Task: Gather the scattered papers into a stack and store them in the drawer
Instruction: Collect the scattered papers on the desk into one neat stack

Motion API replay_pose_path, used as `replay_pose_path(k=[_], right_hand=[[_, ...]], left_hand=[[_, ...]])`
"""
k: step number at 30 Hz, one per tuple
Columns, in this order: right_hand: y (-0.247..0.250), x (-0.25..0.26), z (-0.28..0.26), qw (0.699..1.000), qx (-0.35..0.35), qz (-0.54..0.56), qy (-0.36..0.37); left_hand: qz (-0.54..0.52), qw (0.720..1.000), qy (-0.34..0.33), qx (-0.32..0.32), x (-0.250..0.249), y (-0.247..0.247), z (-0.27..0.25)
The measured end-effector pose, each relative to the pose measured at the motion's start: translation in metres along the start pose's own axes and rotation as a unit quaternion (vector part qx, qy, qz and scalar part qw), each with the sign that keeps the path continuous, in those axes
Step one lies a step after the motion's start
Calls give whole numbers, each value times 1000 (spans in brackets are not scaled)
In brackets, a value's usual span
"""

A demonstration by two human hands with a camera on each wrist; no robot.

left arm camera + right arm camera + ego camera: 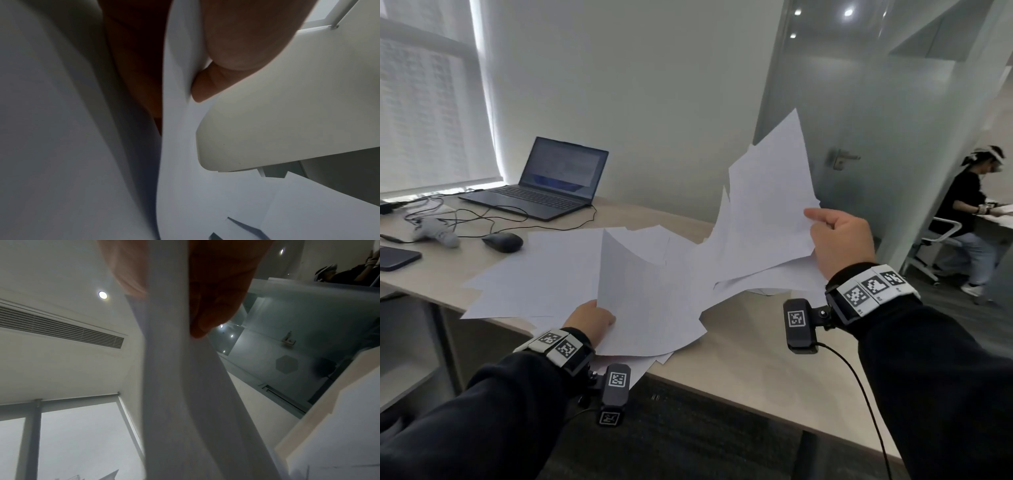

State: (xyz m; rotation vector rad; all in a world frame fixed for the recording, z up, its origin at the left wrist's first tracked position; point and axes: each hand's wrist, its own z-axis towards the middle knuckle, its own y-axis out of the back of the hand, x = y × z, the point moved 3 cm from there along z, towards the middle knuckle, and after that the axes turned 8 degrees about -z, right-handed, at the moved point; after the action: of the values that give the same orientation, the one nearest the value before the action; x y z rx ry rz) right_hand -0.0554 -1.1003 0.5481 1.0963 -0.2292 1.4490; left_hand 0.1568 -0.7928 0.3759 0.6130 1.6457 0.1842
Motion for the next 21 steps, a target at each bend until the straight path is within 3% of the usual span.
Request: replay_pose_path(k=[11, 15, 21], right_hand=[[20, 16, 8, 987, -72, 139, -37], [8, 9, -1, 984, -11, 166, -64], [-38, -46, -30, 980, 100, 115, -125]], left_hand=[[19, 1000, 17, 12, -6, -1, -2], [-15, 999, 19, 24, -4, -6, -7], [-171, 983, 56, 26, 5, -2, -11]])
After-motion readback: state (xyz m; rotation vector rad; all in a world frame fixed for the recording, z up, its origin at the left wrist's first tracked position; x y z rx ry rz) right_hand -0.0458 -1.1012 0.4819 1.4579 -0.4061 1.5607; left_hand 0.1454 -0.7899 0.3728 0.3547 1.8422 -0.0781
